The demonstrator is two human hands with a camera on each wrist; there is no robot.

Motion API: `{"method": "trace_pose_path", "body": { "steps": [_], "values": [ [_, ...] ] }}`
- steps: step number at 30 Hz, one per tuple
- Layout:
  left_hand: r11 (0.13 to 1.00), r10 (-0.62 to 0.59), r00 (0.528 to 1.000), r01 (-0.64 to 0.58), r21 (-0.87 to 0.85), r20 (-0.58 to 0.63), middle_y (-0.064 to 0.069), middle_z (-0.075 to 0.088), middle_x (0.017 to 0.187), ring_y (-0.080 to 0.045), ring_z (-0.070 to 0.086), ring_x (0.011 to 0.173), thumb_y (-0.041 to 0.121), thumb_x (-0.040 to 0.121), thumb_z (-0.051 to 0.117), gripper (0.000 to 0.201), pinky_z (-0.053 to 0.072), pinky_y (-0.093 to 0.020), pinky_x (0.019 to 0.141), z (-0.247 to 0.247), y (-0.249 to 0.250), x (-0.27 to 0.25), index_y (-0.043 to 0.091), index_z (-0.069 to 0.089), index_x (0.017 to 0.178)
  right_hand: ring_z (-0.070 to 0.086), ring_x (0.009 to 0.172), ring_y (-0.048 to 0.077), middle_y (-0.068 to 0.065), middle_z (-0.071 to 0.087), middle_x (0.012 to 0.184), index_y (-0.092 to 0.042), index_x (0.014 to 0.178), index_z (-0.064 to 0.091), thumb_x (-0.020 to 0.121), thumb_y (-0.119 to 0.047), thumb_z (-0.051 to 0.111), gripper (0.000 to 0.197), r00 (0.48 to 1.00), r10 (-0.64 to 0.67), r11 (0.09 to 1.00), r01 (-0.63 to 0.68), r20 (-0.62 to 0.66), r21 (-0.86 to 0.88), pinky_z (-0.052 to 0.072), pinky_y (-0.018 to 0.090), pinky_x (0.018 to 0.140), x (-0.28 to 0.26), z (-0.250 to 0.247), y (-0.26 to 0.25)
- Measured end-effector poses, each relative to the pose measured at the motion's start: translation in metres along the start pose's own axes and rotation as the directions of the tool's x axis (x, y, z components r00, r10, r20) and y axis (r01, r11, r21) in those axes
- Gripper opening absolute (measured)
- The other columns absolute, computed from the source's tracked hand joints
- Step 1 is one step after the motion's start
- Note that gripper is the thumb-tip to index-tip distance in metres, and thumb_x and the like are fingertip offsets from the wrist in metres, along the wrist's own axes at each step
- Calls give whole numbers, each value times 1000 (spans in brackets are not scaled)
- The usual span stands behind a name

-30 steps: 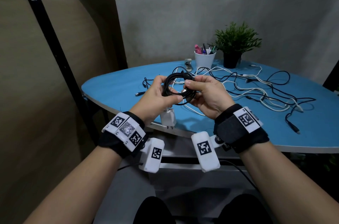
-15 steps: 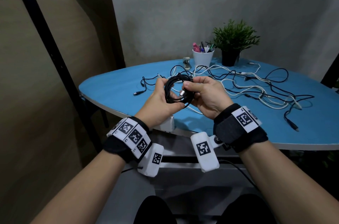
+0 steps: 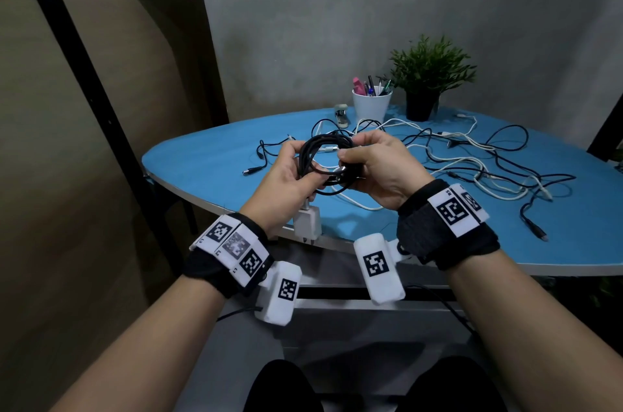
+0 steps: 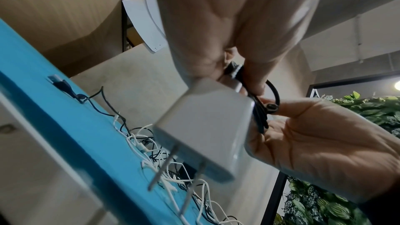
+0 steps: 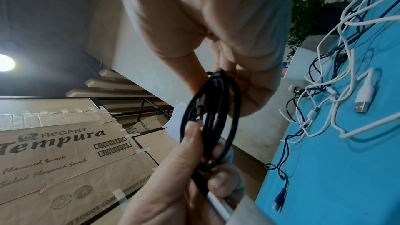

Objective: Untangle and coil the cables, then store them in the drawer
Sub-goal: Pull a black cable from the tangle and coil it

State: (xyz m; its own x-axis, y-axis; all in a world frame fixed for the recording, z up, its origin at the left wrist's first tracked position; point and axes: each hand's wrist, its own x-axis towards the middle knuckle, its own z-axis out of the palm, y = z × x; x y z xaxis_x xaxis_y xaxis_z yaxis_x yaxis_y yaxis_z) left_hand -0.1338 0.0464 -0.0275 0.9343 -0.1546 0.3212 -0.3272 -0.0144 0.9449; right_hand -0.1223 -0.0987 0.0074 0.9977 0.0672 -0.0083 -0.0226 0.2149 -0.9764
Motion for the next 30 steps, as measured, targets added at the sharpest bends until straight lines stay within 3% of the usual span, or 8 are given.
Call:
{"method": "trace_pose_path", "body": {
  "steps": [6,11,16,22,26,30],
  "values": [
    [994,-12,997,21,-109,79,7,56,70,-4,48,52,-14,82,55,39,40,-16,48,-10,0,1,18,45,103,52,58,16,6,53,66,-15,88,46,88,6,54,22,996,20,999,-17,85,-28,44,32,60,-2,-6,0],
    [985,-30,1000,30,-173,2,12,62,65,0,55,60,-2,88,55,25,40,-13,48,-11,0,5,19,50,101,50,56,12,2,54,64,-16,82,47,93,-1,48,19,990,10,998,0,141,-70,39,27,58,-3,-5,-2],
    [936,-104,993,80,-343,-51,8,62,69,-1,52,56,-3,90,50,17,38,-11,45,-11,-1,7,13,53,97,46,58,13,2,49,63,-14,83,48,95,0,39,21,979,-4,1000,10,202,-27,38,29,60,-3,-3,-2],
    [874,-210,978,181,-450,-14,2,52,71,-3,44,62,12,94,48,12,39,-10,48,-20,4,8,11,59,89,56,62,11,3,59,71,-12,92,62,92,5,48,21,979,-70,997,77,189,-29,50,24,61,0,-1,4],
    [863,-234,972,190,-467,-37,0,55,71,-8,50,62,18,98,43,21,40,-18,56,-21,5,9,14,52,80,56,60,11,4,59,74,-5,100,61,88,4,55,15,982,-55,995,68,178,-67,51,20,53,9,7,9],
    [812,-293,953,203,-548,-82,1,52,65,-12,52,61,21,99,42,20,47,-25,62,-30,0,8,15,47,80,52,49,12,9,58,70,-2,82,60,86,1,61,5,984,63,995,-49,168,-88,48,18,45,16,22,18]
  ]
}}
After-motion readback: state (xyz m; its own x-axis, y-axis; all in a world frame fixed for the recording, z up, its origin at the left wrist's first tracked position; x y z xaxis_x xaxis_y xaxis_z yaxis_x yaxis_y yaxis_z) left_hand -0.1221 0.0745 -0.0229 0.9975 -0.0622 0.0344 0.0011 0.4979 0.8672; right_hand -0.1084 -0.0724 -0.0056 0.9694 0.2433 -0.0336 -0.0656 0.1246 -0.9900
